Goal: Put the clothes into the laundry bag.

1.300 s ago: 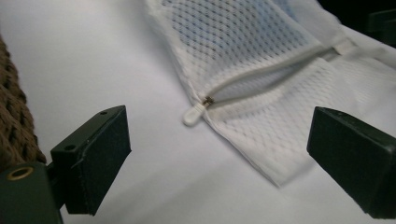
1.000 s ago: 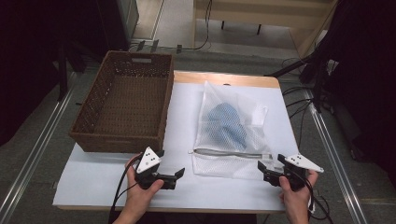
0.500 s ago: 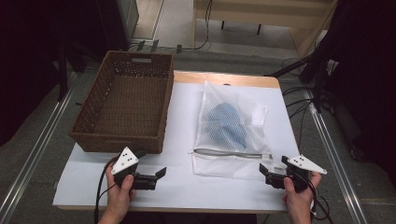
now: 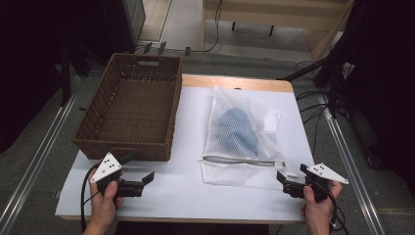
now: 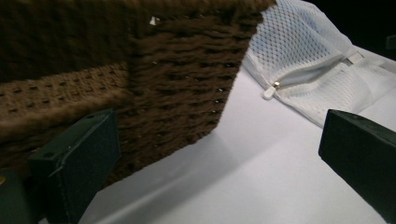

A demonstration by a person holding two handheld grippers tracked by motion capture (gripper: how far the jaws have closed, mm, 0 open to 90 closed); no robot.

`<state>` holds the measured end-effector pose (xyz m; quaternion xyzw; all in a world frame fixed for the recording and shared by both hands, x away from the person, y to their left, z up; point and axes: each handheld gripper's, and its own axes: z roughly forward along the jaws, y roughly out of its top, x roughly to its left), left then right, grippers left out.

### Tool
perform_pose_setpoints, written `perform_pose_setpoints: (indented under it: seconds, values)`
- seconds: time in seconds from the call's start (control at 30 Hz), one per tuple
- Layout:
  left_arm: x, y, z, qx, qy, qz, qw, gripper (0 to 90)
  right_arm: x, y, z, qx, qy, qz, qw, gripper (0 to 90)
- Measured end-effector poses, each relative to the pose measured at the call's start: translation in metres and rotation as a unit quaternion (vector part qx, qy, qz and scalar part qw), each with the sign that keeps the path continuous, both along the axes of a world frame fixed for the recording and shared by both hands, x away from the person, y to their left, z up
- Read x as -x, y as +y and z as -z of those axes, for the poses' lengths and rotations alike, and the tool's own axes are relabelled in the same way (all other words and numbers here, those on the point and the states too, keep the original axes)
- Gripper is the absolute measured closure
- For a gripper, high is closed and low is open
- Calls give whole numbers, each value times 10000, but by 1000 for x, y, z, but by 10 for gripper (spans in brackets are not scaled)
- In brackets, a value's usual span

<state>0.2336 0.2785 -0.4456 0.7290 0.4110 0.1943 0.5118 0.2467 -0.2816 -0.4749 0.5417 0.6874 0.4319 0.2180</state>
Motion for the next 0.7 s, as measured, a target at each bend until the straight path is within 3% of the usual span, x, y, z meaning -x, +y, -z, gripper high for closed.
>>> perform_pose_setpoints:
  seconds: [0.27, 0.47, 0.7]
  values:
    - [-1, 22, -2, -26, -68, -205, 9998, 0, 0, -7, 0, 5, -5, 66, 10000, 27]
    - [-2, 42, -2, 91, -48, -403, 9991, 0, -1, -13, -1, -22, -17, 118, 9999, 26]
    - [-3, 58, 0, 90, -15, -428, 9990, 0, 0, -18, -2, -32, -85, 172, 9998, 27]
